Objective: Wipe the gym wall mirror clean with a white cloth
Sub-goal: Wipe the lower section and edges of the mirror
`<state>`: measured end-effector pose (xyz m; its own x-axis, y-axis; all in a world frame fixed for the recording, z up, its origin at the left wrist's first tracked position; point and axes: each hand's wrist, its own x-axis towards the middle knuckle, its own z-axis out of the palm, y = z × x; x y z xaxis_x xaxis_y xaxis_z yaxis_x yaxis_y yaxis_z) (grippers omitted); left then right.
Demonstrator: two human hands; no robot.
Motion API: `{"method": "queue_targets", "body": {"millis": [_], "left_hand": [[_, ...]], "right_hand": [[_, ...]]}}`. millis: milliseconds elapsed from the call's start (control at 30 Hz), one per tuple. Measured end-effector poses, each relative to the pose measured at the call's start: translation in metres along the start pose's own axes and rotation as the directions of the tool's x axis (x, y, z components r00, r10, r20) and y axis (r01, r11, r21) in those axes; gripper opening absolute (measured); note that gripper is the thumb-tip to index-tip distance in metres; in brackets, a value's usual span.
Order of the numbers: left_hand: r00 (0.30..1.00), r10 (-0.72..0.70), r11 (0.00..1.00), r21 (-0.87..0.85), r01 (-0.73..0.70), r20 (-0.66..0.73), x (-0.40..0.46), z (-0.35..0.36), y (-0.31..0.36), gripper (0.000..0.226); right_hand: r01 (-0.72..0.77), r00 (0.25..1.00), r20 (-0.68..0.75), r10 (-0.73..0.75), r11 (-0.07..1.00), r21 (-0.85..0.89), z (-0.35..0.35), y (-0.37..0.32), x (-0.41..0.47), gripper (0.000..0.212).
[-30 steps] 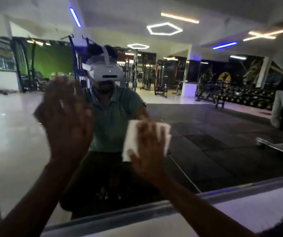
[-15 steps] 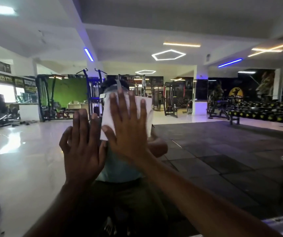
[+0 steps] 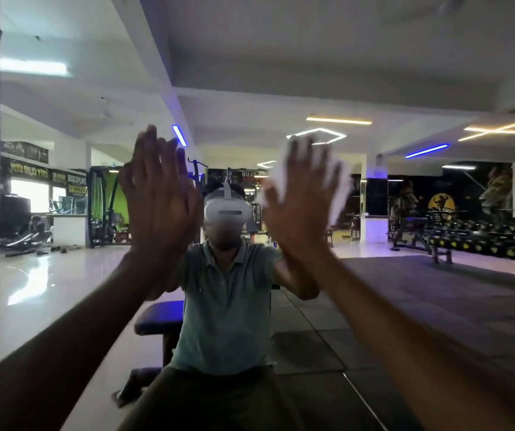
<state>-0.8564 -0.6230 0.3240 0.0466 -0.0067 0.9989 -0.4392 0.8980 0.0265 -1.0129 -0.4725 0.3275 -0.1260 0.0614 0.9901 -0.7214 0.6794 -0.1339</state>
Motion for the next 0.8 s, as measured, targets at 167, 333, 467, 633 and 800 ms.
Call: {"method": "queue_targets", "body": {"millis": [167, 333, 467, 633, 800], "left_hand": [[0.995, 0.078, 0.99, 0.114, -0.084, 0.055, 0.016, 0.032, 0.001, 0.067], [0.997, 0.073, 0.991, 0.107, -0.076, 0.026, 0.011, 0.036, 0.002, 0.07], [0.997, 0.082, 0.99, 0.111, -0.083, 0.012, 0.011, 0.038, 0.002, 0.068], [0.992, 0.116, 0.991, 0.072, -0.112, -0.043, 0.014, 0.04, -0.004, 0.067], [0.995, 0.097, 0.994, 0.057, -0.095, -0.028, 0.015, 0.037, -0.005, 0.071]], "right_hand": [[0.553, 0.825, 0.111, -0.554, 0.832, 0.049, 0.001, 0.019, -0.006, 0.073], [0.14, 0.989, 0.062, -0.137, 0.989, -0.049, -0.015, 0.161, 0.045, 0.08], [-0.348, 0.935, -0.079, 0.347, 0.938, 0.008, -0.004, 0.097, 0.076, 0.083], [0.273, 0.962, -0.027, -0.272, 0.961, 0.032, 0.011, -0.069, 0.077, 0.073], [0.517, 0.853, 0.063, -0.518, 0.856, 0.02, 0.0, -0.013, 0.124, 0.072]]}}
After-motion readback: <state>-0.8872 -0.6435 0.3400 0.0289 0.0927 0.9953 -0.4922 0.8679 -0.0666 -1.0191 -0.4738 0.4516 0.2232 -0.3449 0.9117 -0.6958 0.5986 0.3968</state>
